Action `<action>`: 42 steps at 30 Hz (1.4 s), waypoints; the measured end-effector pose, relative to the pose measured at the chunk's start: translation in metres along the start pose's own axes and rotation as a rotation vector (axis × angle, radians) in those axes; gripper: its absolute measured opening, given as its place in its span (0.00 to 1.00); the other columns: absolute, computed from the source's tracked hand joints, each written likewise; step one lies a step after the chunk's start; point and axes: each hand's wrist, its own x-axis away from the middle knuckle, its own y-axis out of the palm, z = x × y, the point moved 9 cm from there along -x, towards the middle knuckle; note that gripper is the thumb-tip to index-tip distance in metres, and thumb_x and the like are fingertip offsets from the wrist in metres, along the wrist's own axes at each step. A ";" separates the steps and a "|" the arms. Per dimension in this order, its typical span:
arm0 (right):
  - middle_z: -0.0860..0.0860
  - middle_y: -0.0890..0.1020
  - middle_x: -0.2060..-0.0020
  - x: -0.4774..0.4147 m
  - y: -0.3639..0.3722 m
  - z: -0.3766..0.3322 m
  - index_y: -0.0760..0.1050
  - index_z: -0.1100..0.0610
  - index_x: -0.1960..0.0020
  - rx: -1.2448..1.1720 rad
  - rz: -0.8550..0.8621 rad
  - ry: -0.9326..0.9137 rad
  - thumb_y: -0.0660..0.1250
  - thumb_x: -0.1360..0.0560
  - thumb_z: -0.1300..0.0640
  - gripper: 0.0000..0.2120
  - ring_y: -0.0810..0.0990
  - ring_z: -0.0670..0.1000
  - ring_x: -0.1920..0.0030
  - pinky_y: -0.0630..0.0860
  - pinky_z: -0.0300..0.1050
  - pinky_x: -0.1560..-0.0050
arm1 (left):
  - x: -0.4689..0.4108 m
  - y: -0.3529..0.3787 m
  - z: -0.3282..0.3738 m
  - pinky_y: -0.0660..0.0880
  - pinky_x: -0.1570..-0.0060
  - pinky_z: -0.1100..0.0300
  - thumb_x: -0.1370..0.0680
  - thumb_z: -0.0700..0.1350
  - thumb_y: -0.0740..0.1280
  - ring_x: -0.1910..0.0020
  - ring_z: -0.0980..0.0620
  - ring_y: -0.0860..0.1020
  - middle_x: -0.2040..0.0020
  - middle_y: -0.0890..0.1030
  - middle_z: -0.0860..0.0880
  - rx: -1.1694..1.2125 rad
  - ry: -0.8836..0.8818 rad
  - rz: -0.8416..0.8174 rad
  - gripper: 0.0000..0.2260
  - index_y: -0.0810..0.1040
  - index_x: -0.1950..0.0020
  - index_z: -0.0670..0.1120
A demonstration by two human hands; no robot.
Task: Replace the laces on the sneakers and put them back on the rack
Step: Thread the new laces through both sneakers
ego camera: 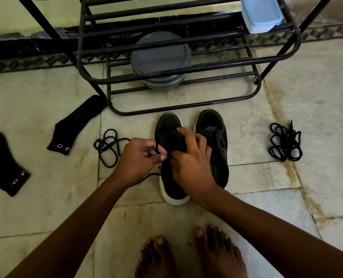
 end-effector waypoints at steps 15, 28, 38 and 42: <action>0.56 0.72 0.28 0.007 -0.027 -0.013 0.81 0.57 0.60 -0.028 0.185 -0.105 0.71 0.32 0.56 0.04 0.68 0.64 0.35 0.65 0.57 0.48 | 0.010 0.009 -0.002 0.84 0.59 0.56 0.30 0.35 0.77 0.56 0.50 0.85 0.54 0.84 0.49 0.046 -0.030 -0.008 0.14 0.80 0.50 0.49; 0.46 0.73 0.67 -0.010 -0.044 0.014 0.65 0.50 0.55 -0.188 -0.368 0.064 0.64 0.19 0.50 0.10 0.73 0.44 0.68 0.67 0.37 0.69 | 0.013 0.016 -0.004 0.84 0.64 0.51 0.28 0.31 0.74 0.59 0.49 0.82 0.51 0.79 0.45 0.120 -0.091 -0.027 0.13 0.78 0.50 0.45; 0.47 0.84 0.67 0.004 -0.054 -0.020 0.84 0.55 0.60 -0.354 -0.601 -0.261 0.70 0.20 0.54 0.11 0.82 0.45 0.65 0.75 0.40 0.62 | 0.014 0.015 0.001 0.82 0.60 0.56 0.30 0.37 0.76 0.56 0.50 0.82 0.52 0.80 0.50 -0.025 -0.025 -0.008 0.17 0.76 0.48 0.52; 0.45 0.83 0.70 0.014 -0.048 -0.034 0.78 0.51 0.65 -0.431 -0.680 -0.361 0.69 0.20 0.55 0.14 0.82 0.45 0.67 0.78 0.43 0.59 | 0.016 0.015 0.013 0.80 0.61 0.57 0.30 0.37 0.76 0.59 0.54 0.79 0.53 0.77 0.52 -0.129 0.101 -0.002 0.19 0.76 0.47 0.55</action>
